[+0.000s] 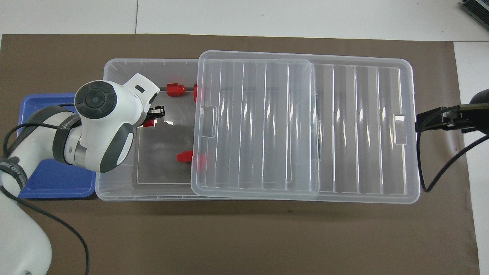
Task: Place red block in blue tray from box
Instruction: 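Grasp the red block with the left gripper and lift it out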
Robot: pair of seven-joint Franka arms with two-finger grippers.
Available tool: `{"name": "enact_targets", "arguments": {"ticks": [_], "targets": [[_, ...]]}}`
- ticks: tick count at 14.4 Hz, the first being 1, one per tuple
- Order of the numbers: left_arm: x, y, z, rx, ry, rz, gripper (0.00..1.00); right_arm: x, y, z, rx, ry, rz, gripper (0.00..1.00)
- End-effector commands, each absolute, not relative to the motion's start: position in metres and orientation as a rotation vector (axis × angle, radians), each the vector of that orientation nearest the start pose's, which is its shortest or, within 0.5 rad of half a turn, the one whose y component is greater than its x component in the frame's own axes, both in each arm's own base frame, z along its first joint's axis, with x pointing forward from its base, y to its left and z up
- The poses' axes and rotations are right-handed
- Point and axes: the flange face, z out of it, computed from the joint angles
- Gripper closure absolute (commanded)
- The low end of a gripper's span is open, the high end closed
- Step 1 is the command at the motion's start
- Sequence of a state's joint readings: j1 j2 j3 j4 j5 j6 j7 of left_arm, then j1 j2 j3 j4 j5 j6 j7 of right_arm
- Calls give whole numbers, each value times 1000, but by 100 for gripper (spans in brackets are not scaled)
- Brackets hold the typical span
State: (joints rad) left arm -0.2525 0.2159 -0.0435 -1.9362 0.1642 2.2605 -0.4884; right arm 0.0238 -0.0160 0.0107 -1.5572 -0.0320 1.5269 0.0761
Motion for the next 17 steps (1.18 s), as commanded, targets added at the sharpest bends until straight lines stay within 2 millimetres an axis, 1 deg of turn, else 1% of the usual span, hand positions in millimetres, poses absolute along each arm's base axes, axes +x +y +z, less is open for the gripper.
{"name": "enact_targets", "arguments": {"ticks": [1,2,5,6,8,9,11,12,15,16,17], "targets": [[575,-173,435,-3069,-205,-161,92,535,14,633,-3172,89,41,0],[576,-172,455,-3084,-234,-136,92,535,14,634,-3172,89,38,0],[582,-162,507,-3079,-274,-62,92,535,12,633,-3170,91,29,0],[583,-153,520,-3072,-277,-44,92,535,12,631,-3170,98,36,0],[585,-119,535,-3067,-223,-6,92,532,11,629,-3170,108,43,0],[586,-99,542,-3072,-176,-5,91,532,11,627,-3170,110,46,0],[588,-50,548,-3076,-70,-3,90,532,12,628,-3170,113,43,0],[590,-27,549,-3078,-14,-7,88,532,12,627,-3170,113,46,0],[592,35,548,-3071,145,-31,88,530,12,626,-3170,115,53,0],[593,54,545,-3064,176,-68,88,530,11,626,-3170,118,55,0],[593,69,536,-3059,164,-112,89,529,12,625,-3170,115,58,0]]}}
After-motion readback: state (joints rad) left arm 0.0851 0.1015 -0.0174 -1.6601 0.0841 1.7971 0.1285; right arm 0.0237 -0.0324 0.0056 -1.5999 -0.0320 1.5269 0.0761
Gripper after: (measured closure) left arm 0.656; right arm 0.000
